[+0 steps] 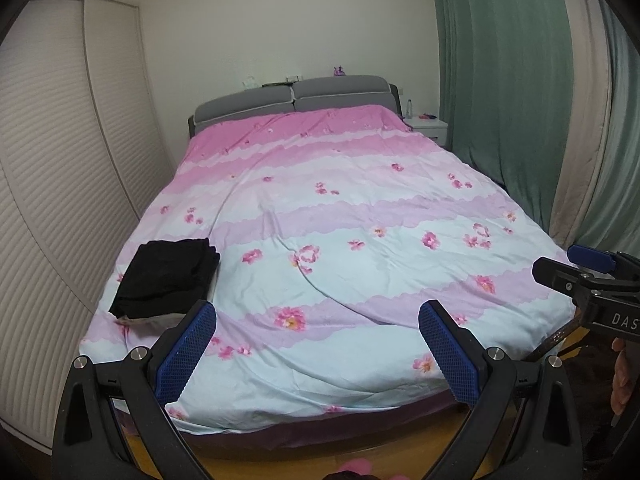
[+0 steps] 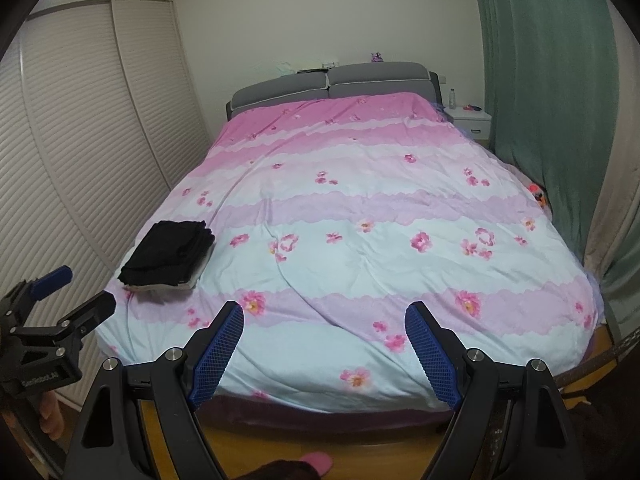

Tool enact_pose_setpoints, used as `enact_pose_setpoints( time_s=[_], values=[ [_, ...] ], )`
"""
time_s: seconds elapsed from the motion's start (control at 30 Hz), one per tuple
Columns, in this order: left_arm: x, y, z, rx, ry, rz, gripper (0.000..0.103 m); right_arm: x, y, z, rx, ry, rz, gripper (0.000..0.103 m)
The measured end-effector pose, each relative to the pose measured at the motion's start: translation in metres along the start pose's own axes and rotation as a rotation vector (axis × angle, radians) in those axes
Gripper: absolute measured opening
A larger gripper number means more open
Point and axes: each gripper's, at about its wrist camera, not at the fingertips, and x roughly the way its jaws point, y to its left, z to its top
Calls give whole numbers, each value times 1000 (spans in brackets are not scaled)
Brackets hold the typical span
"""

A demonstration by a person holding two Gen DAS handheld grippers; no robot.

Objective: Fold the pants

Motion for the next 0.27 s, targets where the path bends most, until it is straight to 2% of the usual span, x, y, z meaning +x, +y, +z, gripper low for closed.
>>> enact_pose_setpoints(
  time_s=[0.27],
  values=[
    [-4, -3, -3, -17, -15, 37, 103, -5, -1, 0, -26, -7, 5, 84]
  ],
)
